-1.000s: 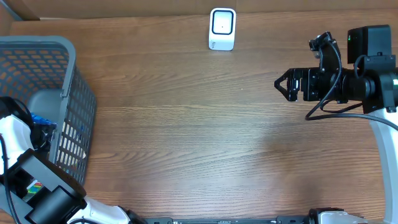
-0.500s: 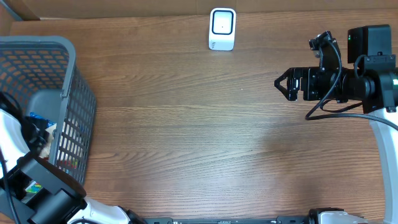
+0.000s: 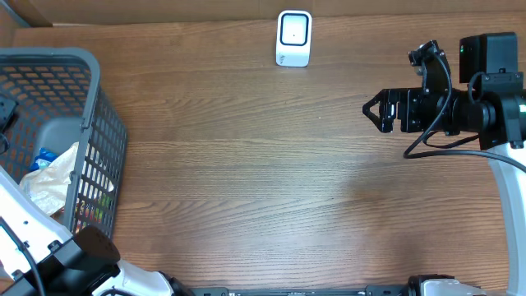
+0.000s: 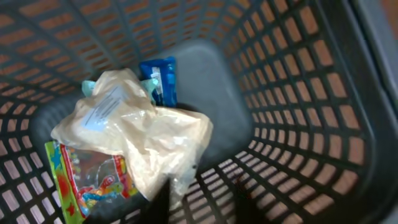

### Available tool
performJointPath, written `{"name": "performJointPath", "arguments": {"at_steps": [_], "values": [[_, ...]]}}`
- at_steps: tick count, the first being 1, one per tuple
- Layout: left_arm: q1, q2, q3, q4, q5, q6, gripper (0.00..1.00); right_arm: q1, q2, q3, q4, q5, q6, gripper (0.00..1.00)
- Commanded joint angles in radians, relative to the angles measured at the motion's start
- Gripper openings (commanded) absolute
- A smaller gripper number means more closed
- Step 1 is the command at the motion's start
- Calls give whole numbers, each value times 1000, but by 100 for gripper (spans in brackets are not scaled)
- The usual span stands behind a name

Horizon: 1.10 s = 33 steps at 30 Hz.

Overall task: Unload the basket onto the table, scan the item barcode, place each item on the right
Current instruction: 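Grasp the clear beige snack bag in the basket with the left gripper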

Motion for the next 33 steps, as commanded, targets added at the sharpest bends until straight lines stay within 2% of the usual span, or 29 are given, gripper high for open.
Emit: {"name": "performJointPath", "arguments": {"at_steps": [1, 2, 4, 8, 9, 22, 29, 30, 31, 33], "values": [[3, 11, -51, 0, -13, -66, 86, 5, -3, 16, 5, -9, -8, 100], [7, 11, -85, 4, -27, -90, 98, 5, -3, 16, 5, -9, -8, 100], [14, 15, -147, 11, -65, -150, 100, 5, -3, 16, 5, -9, -8, 100], [42, 15, -338, 41, -172, -387, 100, 5, -3, 16, 5, -9, -8, 100], [50, 15, -384, 65, -172, -407, 100, 5, -3, 16, 5, -9, -8, 100], [79, 15, -886, 673, -77, -433, 100, 5, -1, 15, 5, -9, -8, 100], [79, 15, -1042, 808, -82, -440, 100, 5, 1, 15, 4, -9, -8, 100], [79, 15, -1048, 810, -85, -439, 98, 5, 1, 15, 5, -9, -8, 100], [79, 15, -1048, 810, -84, -433, 90, 5, 1, 15, 5, -9, -8, 100], [79, 15, -1045, 811, -82, -408, 62, 5, 1, 15, 5, -9, -8, 100]]}}
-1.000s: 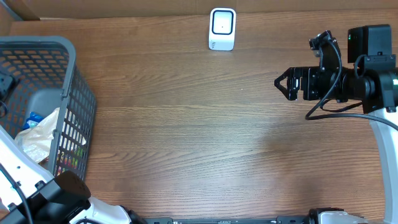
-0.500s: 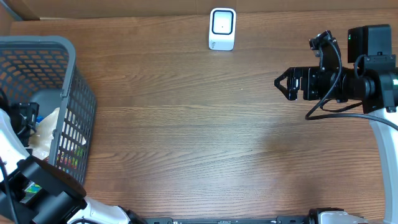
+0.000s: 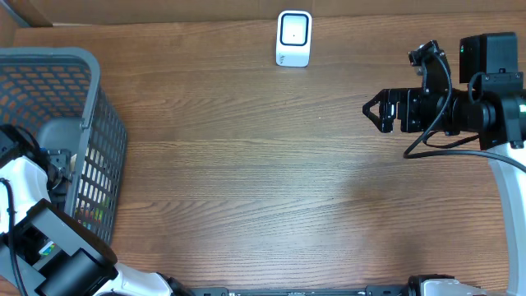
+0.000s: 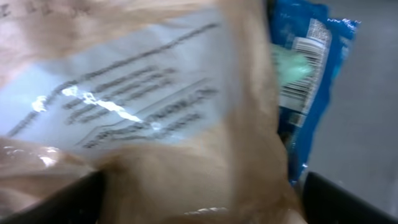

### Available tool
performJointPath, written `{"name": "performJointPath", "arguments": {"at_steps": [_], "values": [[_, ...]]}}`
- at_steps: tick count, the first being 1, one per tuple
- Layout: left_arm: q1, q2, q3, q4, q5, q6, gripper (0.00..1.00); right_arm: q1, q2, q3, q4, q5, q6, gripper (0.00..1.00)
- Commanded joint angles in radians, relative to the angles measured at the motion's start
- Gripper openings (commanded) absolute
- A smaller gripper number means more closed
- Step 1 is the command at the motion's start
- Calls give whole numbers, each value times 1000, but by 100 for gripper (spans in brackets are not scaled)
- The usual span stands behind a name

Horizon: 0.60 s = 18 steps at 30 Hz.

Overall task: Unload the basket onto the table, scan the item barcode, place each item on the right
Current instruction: 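Grasp the clear beige snack bag in the basket with the left gripper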

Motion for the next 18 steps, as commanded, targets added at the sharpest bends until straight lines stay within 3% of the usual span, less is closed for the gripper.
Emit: {"name": "performJointPath", "arguments": {"at_steps": [1, 5, 7, 18], "values": [[0, 29, -42, -4, 19, 17, 48, 5, 1, 15, 5, -9, -7, 100], [0, 27, -15, -10, 64, 87, 14, 5, 1, 15, 6, -9, -7, 100], [0, 26, 15, -27, 104, 137, 4, 5, 1, 15, 6, -9, -7, 100], [-1, 12, 426, -335, 261, 313, 4, 5, 1, 15, 7, -9, -7, 100]]}}
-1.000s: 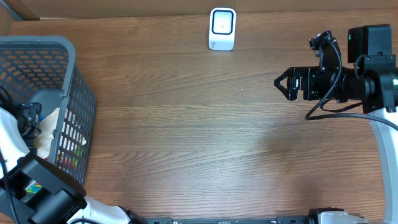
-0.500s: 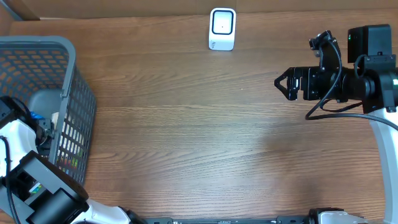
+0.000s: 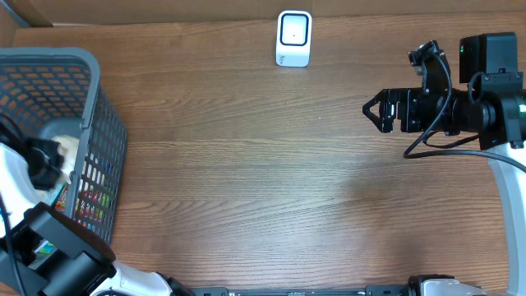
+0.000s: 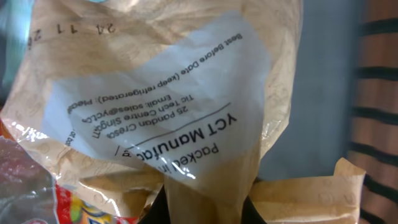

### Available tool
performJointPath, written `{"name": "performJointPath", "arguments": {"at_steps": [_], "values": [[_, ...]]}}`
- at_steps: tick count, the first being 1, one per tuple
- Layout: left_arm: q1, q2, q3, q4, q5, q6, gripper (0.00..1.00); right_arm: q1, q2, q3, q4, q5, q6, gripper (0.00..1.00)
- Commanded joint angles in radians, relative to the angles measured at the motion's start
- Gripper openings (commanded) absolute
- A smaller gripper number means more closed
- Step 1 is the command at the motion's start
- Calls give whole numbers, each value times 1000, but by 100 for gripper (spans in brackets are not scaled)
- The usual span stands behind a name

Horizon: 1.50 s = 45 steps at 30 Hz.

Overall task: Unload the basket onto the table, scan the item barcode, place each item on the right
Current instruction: 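Grasp the clear beige snack bag in the basket with the left gripper, then lift the beige bag out and place it on the table center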

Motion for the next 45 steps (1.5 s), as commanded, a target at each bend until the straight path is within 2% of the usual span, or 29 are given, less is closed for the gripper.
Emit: {"name": "performJointPath", "arguments": {"at_steps": [1, 6, 10, 12, 15, 19, 25, 28, 33, 36, 39, 45], "values": [[-3, 0, 235, -117, 84, 124, 4, 5, 1, 15, 7, -9, -8, 100], [-6, -2, 534, -320, 153, 245, 4, 5, 1, 15, 14, -9, -8, 100], [-37, -18, 748, -447, 387, 336, 4, 5, 1, 15, 26, -9, -8, 100], [-92, -43, 846, -484, 492, 360, 4, 5, 1, 15, 39, -9, -7, 100], [-183, -77, 895, -494, 491, 375, 4, 5, 1, 15, 38, -9, -7, 100], [-361, -108, 896, -541, 410, 394, 4, 5, 1, 15, 34, -9, -7, 100], [-714, -63, 805, -706, 12, 373, 4, 5, 1, 15, 37, -9, -7, 100], [-872, -18, 672, -699, -109, 305, 4, 5, 1, 15, 44, -9, -8, 100], [-1017, 77, 447, -529, -98, 269, 4, 5, 1, 15, 46, -9, -7, 100], [-1074, 153, 362, -438, -21, 265, 4, 5, 1, 15, 46, -9, -7, 100], [-1123, 248, 338, -388, 35, 265, 4, 5, 1, 15, 46, -9, -7, 100], [-1197, 397, 338, -338, 47, 265, 4, 5, 1, 15, 45, -9, -7, 100]]}}
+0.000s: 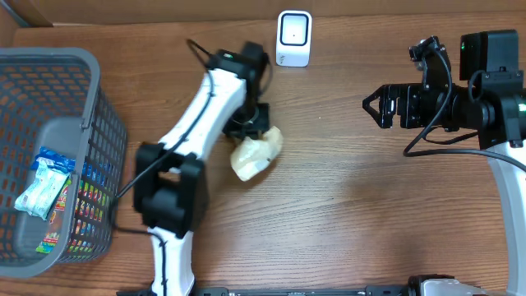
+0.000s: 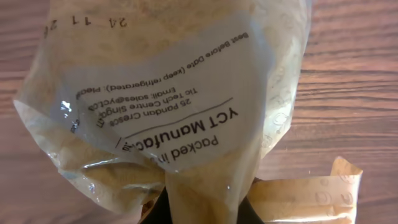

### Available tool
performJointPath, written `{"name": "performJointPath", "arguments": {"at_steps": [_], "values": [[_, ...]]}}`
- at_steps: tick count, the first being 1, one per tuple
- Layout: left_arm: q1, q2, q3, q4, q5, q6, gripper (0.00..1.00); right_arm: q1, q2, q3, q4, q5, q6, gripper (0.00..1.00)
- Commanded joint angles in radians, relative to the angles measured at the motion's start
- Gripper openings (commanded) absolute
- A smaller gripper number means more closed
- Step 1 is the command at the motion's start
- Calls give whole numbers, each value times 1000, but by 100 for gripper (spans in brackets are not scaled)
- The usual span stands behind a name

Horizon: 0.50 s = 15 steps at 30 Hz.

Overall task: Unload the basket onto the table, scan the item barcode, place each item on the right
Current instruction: 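Lift the beige bag out and place it on the table center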

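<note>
My left gripper (image 1: 251, 123) is shut on a tan crinkly food bag (image 1: 256, 154), held above the wooden table a little below the white barcode scanner (image 1: 293, 38). The left wrist view is filled by the tan bag (image 2: 168, 99) with its white printed label (image 2: 168, 106) facing the camera; my fingers are hidden under the plastic. No barcode shows on that face. At the right side of the table my right gripper (image 1: 370, 108) hovers open with nothing in it, pointing left.
A grey mesh basket (image 1: 90, 82) stands at the left edge, holding a blue-and-white packet (image 1: 43, 177) and a colourful candy packet (image 1: 70, 218). The table's far edge runs just behind the scanner.
My left arm has left the basket with the tan bag and now holds it over the middle of the table near the scanner. The right arm has barely shifted.
First my left gripper hung above the packets in the basket. Then it was down against the tan bag, and shortly after shut on it inside the basket. Now the bag is out of the basket and over the table below the scanner.
</note>
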Motion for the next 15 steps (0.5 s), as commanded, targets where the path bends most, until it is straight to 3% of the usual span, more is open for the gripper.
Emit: {"name": "performJointPath", "arguments": {"at_steps": [1, 4, 6, 15], "values": [[-35, 66, -3, 11, 37, -14, 4, 5, -2, 15, 1, -9, -7, 100], [-57, 103, -3, -5, 41, -13, 12, 5, -2, 15, -2, -9, -7, 100], [-58, 105, -3, -21, 41, -6, 22, 5, -2, 15, -1, -9, -7, 100], [-15, 104, 150, -232, 35, 48, 36, 5, -2, 15, -1, -9, -7, 100]]}}
